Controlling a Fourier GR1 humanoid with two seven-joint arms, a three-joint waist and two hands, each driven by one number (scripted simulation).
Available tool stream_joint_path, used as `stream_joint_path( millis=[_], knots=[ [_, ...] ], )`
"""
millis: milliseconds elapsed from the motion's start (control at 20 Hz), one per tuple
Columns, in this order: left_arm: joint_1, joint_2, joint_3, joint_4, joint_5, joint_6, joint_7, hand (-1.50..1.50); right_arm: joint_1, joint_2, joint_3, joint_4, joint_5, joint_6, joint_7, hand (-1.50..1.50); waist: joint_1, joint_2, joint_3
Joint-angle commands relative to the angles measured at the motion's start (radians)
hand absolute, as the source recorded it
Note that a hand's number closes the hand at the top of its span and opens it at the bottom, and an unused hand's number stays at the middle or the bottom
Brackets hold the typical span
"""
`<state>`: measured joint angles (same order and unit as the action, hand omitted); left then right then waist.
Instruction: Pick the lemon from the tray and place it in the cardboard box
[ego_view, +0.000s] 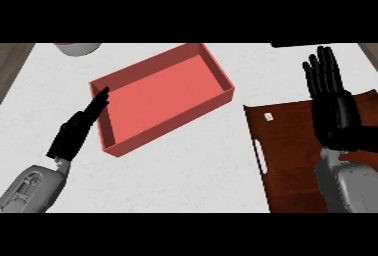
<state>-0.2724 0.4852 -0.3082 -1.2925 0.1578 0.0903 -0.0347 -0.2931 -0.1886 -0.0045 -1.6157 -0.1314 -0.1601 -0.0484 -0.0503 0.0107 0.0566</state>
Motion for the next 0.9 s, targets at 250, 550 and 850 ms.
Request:
stream_joint_path(
  millis=[250, 550, 850],
  knots=[
    [0.079, 0.148, 0.165, 0.068, -0.083, 0.203, 0.031, 0.0, 0.15, -0.271, -0.077, 0.138, -0.212, 0.459, 0.013, -1.5, 0.085, -0.007, -0.051],
    [0.092, 0.106, 0.171, 0.078, -0.061, 0.221, 0.058, 0.0, 0.254, -0.502, -0.081, 0.325, 0.041, 0.574, -0.436, -1.5, 0.065, 0.005, -0.047],
    [0.077, 0.101, 0.172, 0.068, -0.064, 0.209, 0.057, 0.0, 0.185, -0.614, -0.125, 0.598, 0.078, 0.785, -0.828, -1.5, 0.083, 0.005, -0.049]
  ],
)
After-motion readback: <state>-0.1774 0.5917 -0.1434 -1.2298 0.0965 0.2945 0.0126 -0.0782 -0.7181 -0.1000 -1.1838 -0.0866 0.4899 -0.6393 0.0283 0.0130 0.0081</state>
